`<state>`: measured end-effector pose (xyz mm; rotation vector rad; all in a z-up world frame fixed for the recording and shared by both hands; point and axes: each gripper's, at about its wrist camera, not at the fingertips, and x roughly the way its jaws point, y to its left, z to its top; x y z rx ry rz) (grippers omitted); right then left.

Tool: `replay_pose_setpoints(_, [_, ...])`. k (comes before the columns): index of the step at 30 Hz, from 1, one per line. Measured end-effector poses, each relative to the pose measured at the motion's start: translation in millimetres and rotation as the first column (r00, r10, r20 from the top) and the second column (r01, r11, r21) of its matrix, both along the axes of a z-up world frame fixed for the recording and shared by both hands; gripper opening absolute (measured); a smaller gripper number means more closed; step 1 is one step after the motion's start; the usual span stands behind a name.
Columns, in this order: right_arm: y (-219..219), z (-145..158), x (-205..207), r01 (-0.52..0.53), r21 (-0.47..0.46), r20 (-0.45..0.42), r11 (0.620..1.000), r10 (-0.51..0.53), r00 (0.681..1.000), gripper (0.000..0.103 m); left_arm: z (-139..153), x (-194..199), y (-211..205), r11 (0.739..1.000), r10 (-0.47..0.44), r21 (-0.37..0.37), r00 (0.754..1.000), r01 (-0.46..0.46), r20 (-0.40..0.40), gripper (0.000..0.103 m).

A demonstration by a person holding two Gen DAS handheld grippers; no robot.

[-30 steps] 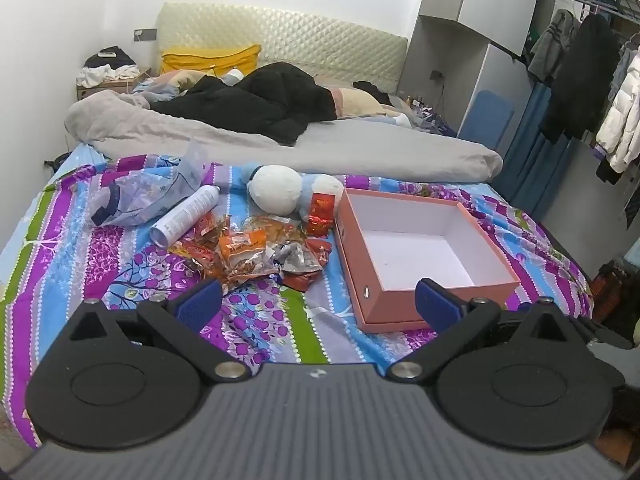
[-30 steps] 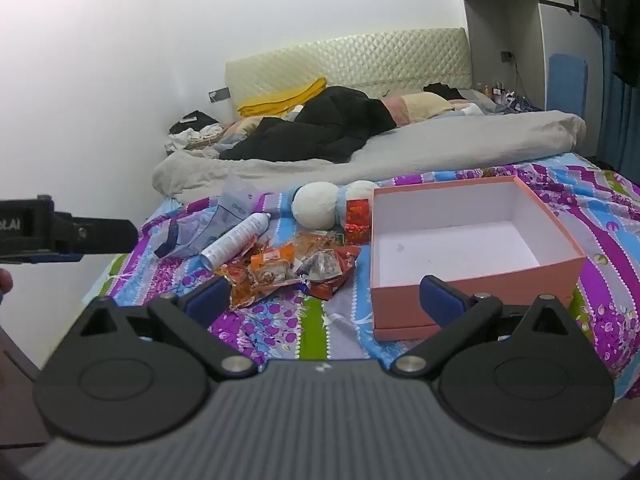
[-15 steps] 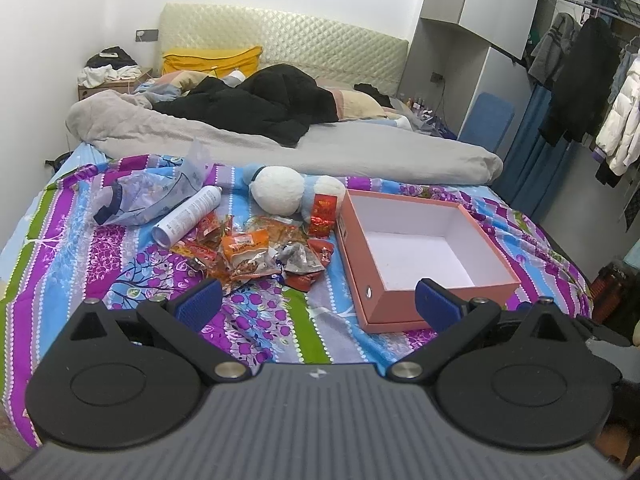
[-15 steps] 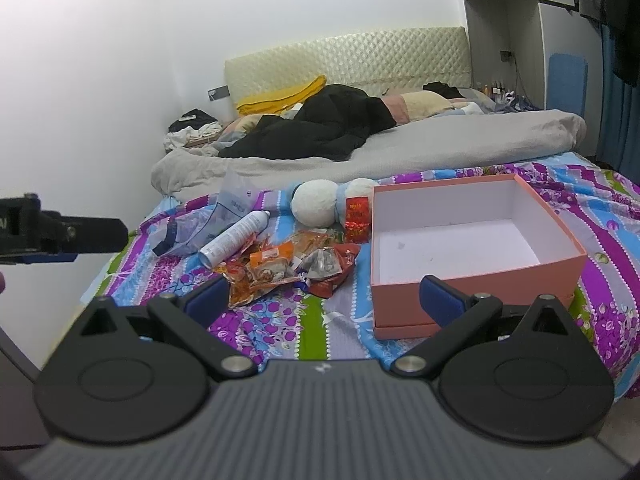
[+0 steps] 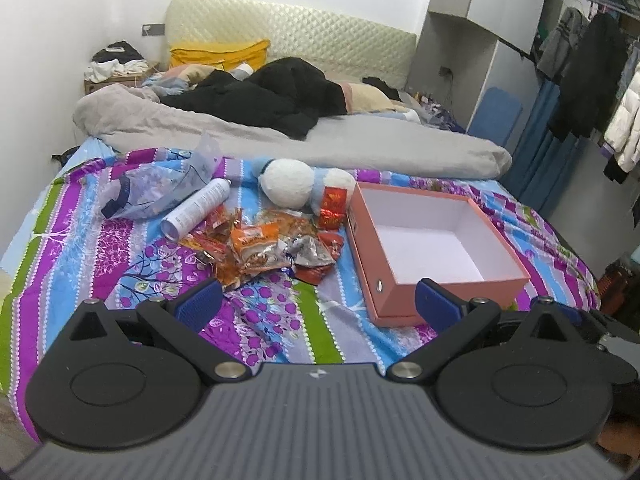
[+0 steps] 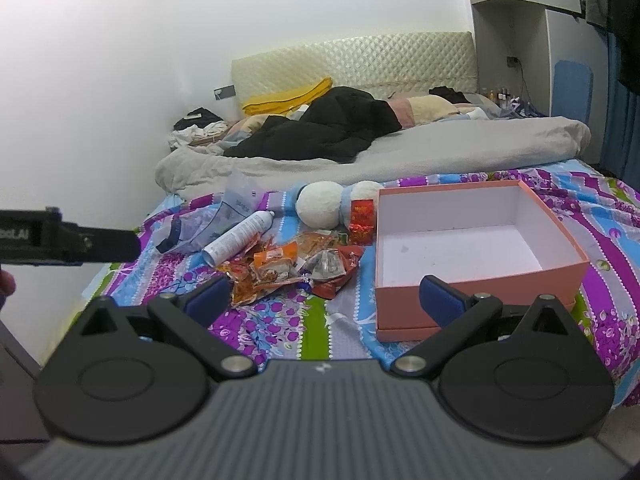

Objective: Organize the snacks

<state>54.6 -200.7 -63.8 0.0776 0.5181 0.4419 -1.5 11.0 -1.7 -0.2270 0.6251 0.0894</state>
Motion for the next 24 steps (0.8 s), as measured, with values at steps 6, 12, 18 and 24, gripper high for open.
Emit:
replay_pose_setpoints(6, [-1.7, 2.9, -2.4, 0.003, -0.002, 0.007, 1.0, -0.003, 1.0, 0.103, 1.2, -0.2, 2.6, 1.0, 0.005, 0.007, 1.0, -0.005, 0.008, 0.103])
replay_pose_setpoints(12, [-2.9, 2.2, -1.8, 0.002, -0.004, -0.004, 1.0, -0.002, 1.0, 0.103, 0.6, 1.2, -0.5, 1.0, -0.02, 0.004, 1.0, 0.019, 0.016, 0.103])
replay_pose_setpoints(18, [-3.9, 0.7, -0.4, 0.006, -0.01, -0.01, 1.0, -0.006, 1.0, 0.103, -1.1, 2.0, -2.7, 0.999, -0.038, 0.001, 0.999, 0.038, 0.022, 0.103])
replay_pose_setpoints(24, [-5.3, -2.4, 1.0, 0.013, -0.013, -0.018, 1.0, -0.013, 1.0, 0.103, -3.8, 6.3, -3.3, 0.999, -0.044, -0.009, 0.999, 0.045, 0.018, 0.103])
